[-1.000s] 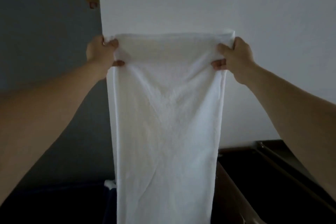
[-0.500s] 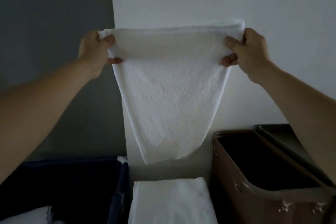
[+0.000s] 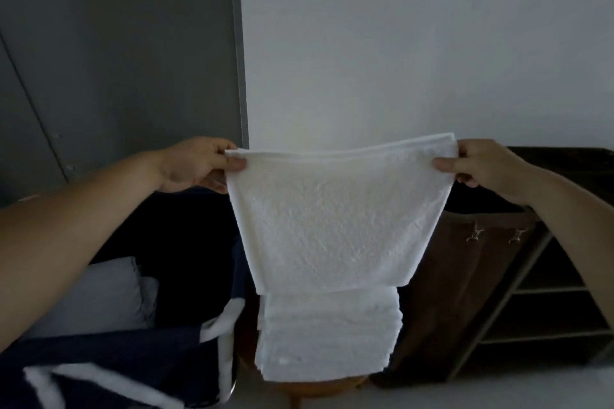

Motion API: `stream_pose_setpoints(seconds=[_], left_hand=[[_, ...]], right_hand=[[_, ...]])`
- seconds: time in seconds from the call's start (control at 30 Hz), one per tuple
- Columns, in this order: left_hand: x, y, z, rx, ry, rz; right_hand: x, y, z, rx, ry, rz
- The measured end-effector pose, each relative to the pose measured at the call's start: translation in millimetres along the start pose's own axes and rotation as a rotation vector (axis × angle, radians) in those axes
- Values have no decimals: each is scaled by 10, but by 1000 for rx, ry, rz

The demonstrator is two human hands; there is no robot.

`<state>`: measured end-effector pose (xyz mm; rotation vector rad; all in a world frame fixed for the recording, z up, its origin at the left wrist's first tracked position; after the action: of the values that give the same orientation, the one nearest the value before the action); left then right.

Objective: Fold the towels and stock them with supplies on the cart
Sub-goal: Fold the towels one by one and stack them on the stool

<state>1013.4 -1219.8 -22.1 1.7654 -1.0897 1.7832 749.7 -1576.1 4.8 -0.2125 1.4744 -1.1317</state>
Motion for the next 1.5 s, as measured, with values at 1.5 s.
stream_pose_setpoints(seconds=[1.5], left_hand=[[-3196, 607, 3208, 456, -447, 89]], right_hand=[[3007, 2955, 2117, 18, 708, 198]])
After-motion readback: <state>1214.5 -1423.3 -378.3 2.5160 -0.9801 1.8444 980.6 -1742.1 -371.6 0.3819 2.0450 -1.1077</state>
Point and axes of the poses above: each hand's wrist, its own z-axis towards the middle knuckle, its own y-axis out of the palm, x = y × z, the point moved 7 cm from there along z, towards the middle knuckle, and after that the axes turned 8 degrees about -z, right-handed, at the moved point
